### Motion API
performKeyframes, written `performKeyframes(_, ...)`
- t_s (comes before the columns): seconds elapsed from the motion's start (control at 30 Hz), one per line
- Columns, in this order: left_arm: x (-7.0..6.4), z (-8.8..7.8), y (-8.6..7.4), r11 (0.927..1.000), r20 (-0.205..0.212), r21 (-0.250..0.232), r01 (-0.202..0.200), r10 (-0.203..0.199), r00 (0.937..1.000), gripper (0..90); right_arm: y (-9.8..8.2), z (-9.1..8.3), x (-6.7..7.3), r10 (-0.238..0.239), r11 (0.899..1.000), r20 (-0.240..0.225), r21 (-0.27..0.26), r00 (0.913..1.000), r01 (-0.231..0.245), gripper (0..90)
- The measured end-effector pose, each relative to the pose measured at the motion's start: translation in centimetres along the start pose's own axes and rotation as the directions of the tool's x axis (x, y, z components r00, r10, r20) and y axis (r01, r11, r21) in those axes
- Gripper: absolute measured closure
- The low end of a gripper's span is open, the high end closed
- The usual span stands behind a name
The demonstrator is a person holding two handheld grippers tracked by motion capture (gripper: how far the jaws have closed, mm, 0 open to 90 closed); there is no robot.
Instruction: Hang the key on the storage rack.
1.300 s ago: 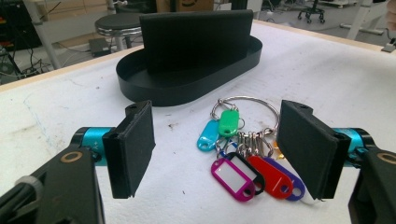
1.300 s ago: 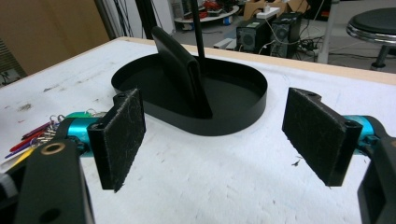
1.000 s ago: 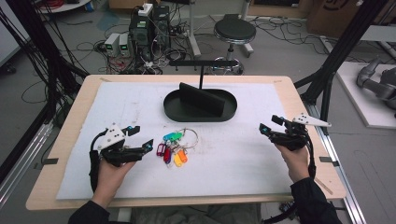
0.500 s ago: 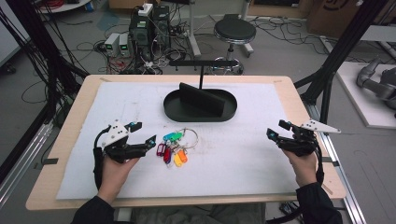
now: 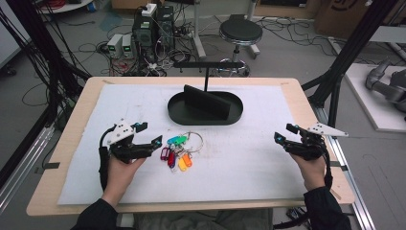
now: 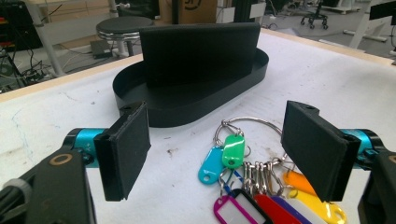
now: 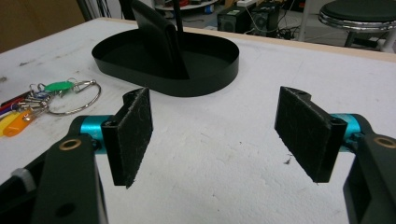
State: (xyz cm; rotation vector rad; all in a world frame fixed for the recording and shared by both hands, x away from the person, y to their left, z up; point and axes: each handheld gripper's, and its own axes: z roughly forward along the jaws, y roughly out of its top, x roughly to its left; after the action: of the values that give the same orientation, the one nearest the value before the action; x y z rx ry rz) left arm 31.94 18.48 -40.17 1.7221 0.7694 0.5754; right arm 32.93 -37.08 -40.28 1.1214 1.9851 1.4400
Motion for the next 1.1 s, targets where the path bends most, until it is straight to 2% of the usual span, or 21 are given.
performKeyframes(0.23,-0.1,1.7,0.4,0.9993,0.035,0.036,-0.004,0.003,0.9994,26.8,-0.1,-0.2,-0.4,-0.004,1.000,0.002,-0.006,1.0000,0.004,32.4)
performKeyframes(0.63,-0.3,4.3,1.3,0.9978,0.058,0.064,-0.019,0.015,0.9982,35.6,-0.1,0.1,-0.4,-0.006,1.000,-0.001,0.000,1.0000,0.006,32.4)
performKeyframes(0.73,-0.7,5.2,1.4,0.9961,0.095,0.082,-0.034,0.026,0.9951,40.5,0.0,0.2,-0.4,-0.009,1.000,-0.003,-0.003,1.0000,0.009,32.4)
performKeyframes(0.8,-0.9,5.3,1.4,0.9956,0.102,0.086,-0.037,0.028,0.9944,41.8,0.0,0.2,-0.3,-0.008,1.000,-0.004,-0.001,1.0000,0.008,32.4)
performKeyframes(0.87,-1.5,5.8,1.3,0.9937,0.136,0.099,-0.052,0.038,0.9900,42.4,-0.1,0.2,-0.3,-0.007,1.000,-0.005,0.003,1.0000,0.007,32.4)
performKeyframes(0.97,-1.9,6.0,1.3,0.9929,0.155,0.104,-0.059,0.042,0.9870,45.0,-0.1,0.3,-0.4,-0.011,1.000,-0.003,0.002,0.9999,0.011,32.4)
performKeyframes(1.1,-2.9,7.0,0.9,0.9900,0.205,0.123,-0.069,0.042,0.9778,48.9,-0.1,0.3,-0.3,-0.008,1.000,-0.005,0.005,1.0000,0.008,32.4)
